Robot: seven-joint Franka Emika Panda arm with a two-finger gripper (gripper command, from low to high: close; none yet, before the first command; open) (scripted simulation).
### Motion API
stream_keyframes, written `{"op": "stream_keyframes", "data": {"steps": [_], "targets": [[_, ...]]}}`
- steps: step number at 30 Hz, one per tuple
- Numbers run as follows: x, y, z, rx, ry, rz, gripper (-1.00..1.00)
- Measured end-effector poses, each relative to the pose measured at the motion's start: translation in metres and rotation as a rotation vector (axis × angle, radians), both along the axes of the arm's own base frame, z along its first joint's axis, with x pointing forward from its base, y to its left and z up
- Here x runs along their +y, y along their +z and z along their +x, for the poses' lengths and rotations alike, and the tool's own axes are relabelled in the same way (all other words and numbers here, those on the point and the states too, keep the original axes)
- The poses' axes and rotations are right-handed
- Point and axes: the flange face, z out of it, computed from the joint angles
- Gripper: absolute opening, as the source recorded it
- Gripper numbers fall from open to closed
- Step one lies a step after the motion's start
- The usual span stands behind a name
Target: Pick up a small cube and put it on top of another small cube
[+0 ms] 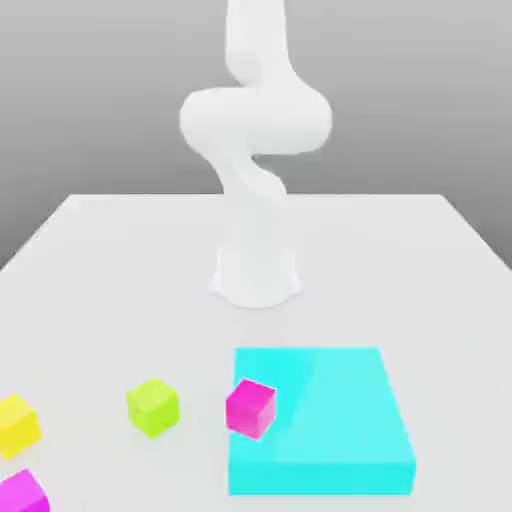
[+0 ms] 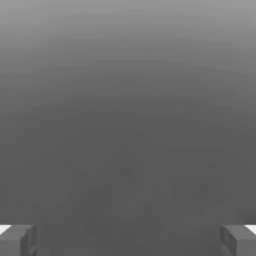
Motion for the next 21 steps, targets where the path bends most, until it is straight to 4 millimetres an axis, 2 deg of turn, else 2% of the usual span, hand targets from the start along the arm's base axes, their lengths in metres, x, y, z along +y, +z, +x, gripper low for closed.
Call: {"op": "stream_keyframes", "data": {"steps": [5,11,16,21], "targets": [[-0.053,-0.078,0.055,0.136,-0.063,0.088,0.00],[-0.116,-0.180,0.091,0.287,-0.165,0.169,0.00],[-0.169,-0.269,0.096,0.406,-0.271,0.215,0.00],[-0.227,-0.356,0.076,0.521,-0.406,0.241,0.00]]}}
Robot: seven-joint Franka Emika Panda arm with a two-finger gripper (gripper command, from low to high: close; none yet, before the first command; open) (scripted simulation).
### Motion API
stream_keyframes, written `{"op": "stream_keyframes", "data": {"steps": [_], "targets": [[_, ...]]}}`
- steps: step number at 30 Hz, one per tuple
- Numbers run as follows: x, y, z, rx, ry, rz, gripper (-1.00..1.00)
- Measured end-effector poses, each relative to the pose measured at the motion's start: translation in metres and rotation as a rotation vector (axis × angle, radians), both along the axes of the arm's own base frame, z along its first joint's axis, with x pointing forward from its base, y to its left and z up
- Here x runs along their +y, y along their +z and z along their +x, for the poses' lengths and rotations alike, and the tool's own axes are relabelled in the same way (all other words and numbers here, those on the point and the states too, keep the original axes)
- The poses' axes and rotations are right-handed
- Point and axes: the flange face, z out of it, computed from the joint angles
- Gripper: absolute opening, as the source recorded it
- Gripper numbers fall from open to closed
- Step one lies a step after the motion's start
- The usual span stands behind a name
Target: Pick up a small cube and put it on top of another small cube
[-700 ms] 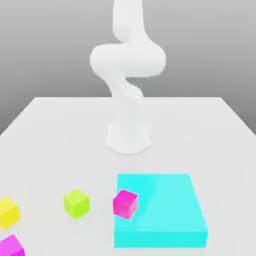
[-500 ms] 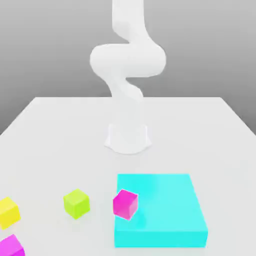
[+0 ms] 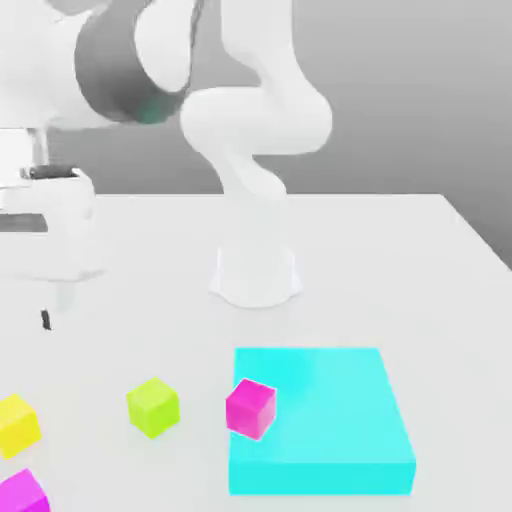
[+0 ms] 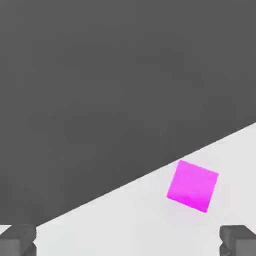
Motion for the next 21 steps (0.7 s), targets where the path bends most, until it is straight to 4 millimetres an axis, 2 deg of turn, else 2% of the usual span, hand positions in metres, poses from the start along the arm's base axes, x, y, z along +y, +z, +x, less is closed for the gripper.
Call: {"op": "stream_keyframes", "data": {"steps": [3,8,12,13,18,19,21], "targets": [[-0.024,-0.049,-0.018,0.077,-0.056,-0.002,0.00],[-0.066,-0.120,-0.062,0.201,-0.158,-0.026,0.00],[-0.072,-0.176,-0.069,0.219,-0.171,-0.032,0.00],[-0.072,-0.186,-0.069,0.220,-0.172,-0.031,-1.00],[-0.072,-0.186,-0.069,0.220,-0.172,-0.030,-1.00],[-0.072,-0.191,-0.070,0.221,-0.173,-0.030,-1.00],[-0.073,-0.176,-0.069,0.220,-0.172,-0.032,-1.00]]}}
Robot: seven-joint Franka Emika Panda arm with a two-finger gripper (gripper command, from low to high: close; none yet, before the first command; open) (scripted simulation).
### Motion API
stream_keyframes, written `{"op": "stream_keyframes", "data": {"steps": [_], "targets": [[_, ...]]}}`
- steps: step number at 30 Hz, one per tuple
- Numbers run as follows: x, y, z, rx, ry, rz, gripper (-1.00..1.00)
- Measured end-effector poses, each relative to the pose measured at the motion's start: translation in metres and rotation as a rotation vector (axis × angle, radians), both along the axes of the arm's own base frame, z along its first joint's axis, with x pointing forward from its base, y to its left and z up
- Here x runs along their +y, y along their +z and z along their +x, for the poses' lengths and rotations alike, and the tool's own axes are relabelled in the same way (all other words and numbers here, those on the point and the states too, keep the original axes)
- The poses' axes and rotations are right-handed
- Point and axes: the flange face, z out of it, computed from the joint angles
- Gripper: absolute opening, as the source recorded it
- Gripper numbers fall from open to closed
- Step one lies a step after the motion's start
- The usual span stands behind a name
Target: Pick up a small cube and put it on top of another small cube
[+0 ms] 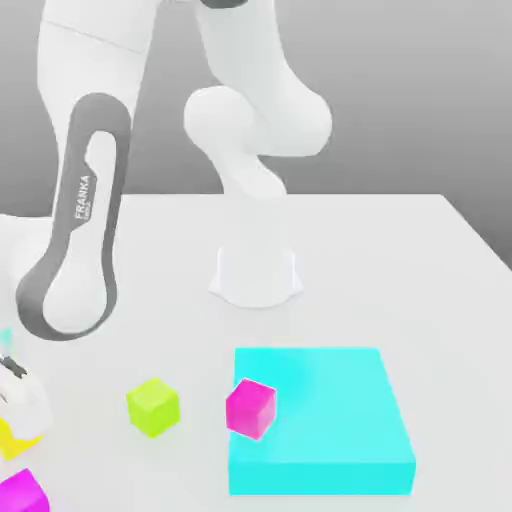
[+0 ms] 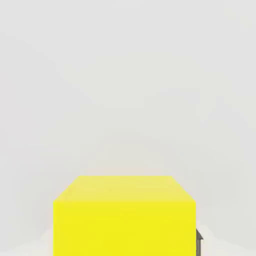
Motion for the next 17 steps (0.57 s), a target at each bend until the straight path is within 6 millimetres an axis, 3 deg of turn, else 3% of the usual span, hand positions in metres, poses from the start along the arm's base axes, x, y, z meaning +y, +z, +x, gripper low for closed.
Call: {"op": "stream_keyframes", "data": {"steps": [3,4,9,11,13,14,17], "targets": [[0.000,0.038,0.000,-0.001,-0.001,0.001,-1.00],[0.004,0.048,0.008,-0.002,0.021,0.004,-1.00],[0.045,0.089,0.097,-0.003,0.238,0.009,-1.00],[0.057,0.085,0.117,-0.002,0.290,0.005,-1.00],[0.061,0.059,0.122,-0.001,0.303,0.004,-1.00],[0.061,0.046,0.123,-0.001,0.305,0.003,1.00],[0.061,0.046,0.123,-0.001,0.305,0.003,1.00]]}}
